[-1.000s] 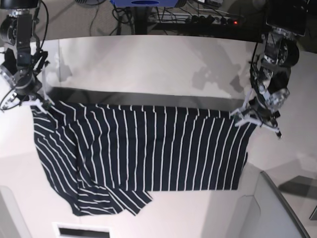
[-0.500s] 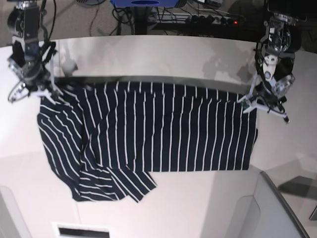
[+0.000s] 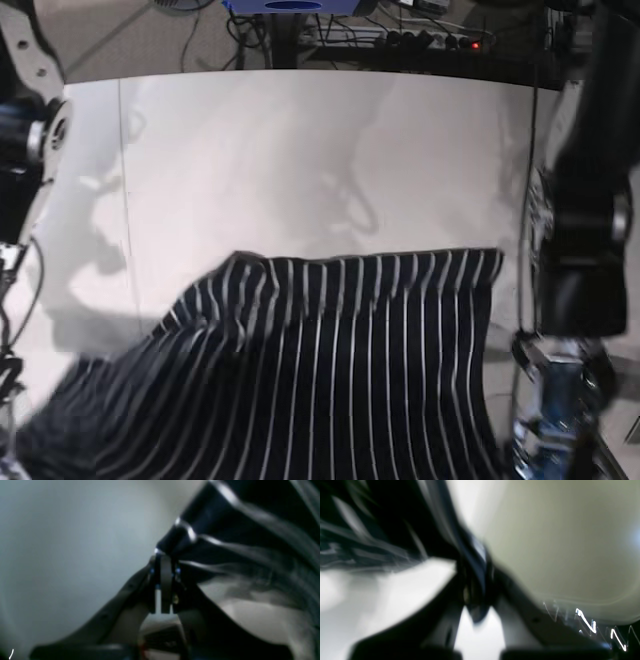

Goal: Layout the t-shirt on the table in an organized manner, then fold the t-shirt properly

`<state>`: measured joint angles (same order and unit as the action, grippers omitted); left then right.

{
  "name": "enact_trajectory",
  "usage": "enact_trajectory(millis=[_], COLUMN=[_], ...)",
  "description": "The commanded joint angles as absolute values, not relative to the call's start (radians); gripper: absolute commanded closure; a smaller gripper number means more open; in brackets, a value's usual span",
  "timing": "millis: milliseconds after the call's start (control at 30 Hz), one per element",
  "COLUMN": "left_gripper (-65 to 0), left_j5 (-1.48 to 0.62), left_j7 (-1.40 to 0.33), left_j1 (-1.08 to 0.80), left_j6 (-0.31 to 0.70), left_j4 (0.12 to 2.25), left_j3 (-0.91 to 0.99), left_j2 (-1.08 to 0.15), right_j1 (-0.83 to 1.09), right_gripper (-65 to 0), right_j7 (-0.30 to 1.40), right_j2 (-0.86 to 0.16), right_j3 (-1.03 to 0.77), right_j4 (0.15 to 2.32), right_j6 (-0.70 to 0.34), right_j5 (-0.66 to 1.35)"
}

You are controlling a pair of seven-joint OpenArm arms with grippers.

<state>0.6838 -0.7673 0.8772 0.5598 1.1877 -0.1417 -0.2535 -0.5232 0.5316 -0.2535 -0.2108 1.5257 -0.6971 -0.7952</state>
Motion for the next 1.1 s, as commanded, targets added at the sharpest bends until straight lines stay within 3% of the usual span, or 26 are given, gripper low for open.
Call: enact_trajectory(millis=[0, 100, 233, 533, 800, 1067], left_gripper=[0.0, 0.0, 0.0, 0.0, 0.0, 0.0], left_j5=[0.711, 0.711, 0.711, 0.710, 0.711, 0.713], left_j7=[-0.823, -0.872, -0.875, -0.792, -0.776, -0.782], left_j1=[0.892, 0.806, 0.518, -0.027, -0.012, 0.297], left_j6=[0.576, 0.624, 0.622, 0.578, 0.578, 0.578], left_j4=[1.239, 1.399, 1.590, 1.811, 1.816, 1.728], left_j3=[-0.139, -0.159, -0.165, 0.025, 0.105, 0.018], left_j2=[-0.271, -0.317, -0.377, -0.371, -0.387, -0.389], right_j1=[-0.495, -0.377, -0.180, 0.166, 0.145, -0.159], right_gripper=[0.0, 0.0, 0.0, 0.0, 0.0, 0.0], right_j7=[0.587, 0.631, 0.628, 0.628, 0.627, 0.627], right_j2=[-0.245, -0.237, -0.183, -0.122, -0.124, -0.151], right_j3=[-0.211, -0.203, -0.205, -0.194, -0.194, -0.193], right_j4=[1.584, 1.690, 1.764, 1.801, 1.811, 1.804], right_j6=[-0.698, -0.698, -0.698, -0.698, -0.698, -0.698], right_j5=[-0.819, -0.820, -0.817, -0.785, -0.785, -0.794])
